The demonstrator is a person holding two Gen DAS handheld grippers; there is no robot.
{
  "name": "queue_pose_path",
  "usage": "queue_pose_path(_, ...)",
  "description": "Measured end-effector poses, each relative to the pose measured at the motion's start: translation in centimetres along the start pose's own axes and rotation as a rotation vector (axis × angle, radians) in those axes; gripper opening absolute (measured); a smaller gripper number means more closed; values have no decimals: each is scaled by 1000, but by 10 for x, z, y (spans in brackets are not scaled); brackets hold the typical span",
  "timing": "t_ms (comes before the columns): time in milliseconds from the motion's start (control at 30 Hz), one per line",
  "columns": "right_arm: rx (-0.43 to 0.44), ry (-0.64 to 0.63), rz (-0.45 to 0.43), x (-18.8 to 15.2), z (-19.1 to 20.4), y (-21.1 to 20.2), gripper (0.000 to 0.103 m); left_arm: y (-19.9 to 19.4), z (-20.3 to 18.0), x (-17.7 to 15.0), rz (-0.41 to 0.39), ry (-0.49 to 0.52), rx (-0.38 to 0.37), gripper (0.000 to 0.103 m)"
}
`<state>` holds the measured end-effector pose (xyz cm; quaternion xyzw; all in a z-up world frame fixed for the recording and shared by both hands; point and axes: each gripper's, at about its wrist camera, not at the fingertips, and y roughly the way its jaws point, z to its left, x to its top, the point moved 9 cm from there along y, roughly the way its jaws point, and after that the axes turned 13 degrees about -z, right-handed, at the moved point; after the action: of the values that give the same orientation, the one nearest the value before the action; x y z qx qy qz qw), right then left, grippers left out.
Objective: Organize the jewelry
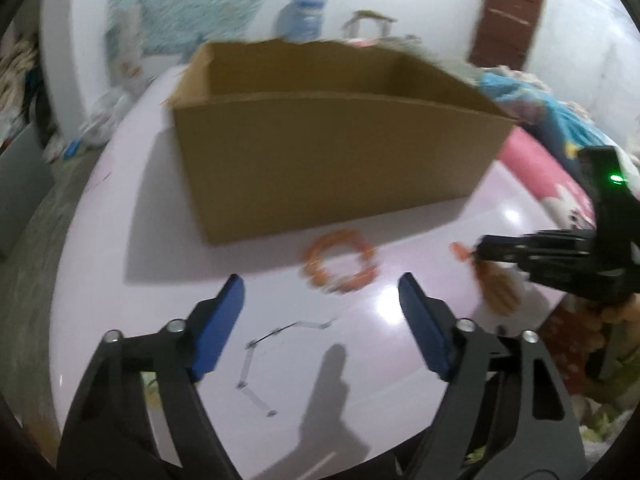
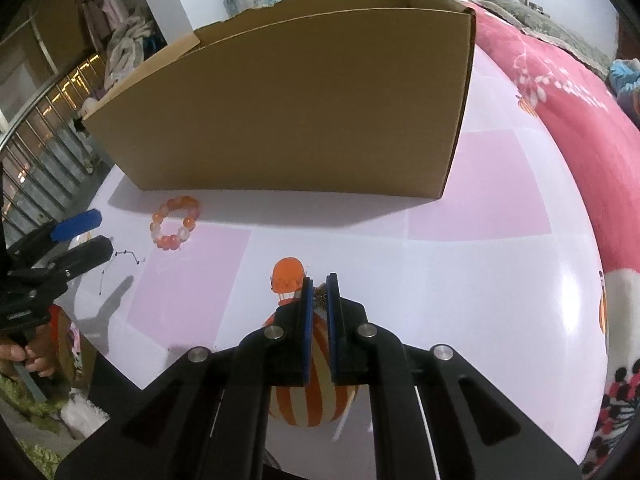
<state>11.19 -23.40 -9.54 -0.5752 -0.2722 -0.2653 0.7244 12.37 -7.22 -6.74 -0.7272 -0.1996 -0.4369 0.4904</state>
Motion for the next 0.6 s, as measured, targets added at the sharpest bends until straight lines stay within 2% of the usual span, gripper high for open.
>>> queue_pose_path(133,13,14,-16,-3,-10,-9,7,15,-26,5,11,81,-68,58)
queue_pose_path(200,22,24,-21,-5,-15,-13,7,24,-35,1,40,112,-71,53)
queue_pose_path(433,49,41,-33,-5,-13,-12,7,54,-33,-13,167,125,-26,37)
queue_pose_path(533,55,33,-35,-6,-11,-12,7,53,-31,-13,167,135,2,26)
queue_pose_path(600,48,1,-43,-5,-11,-14,8,50,-29,-14,166,144,27,11)
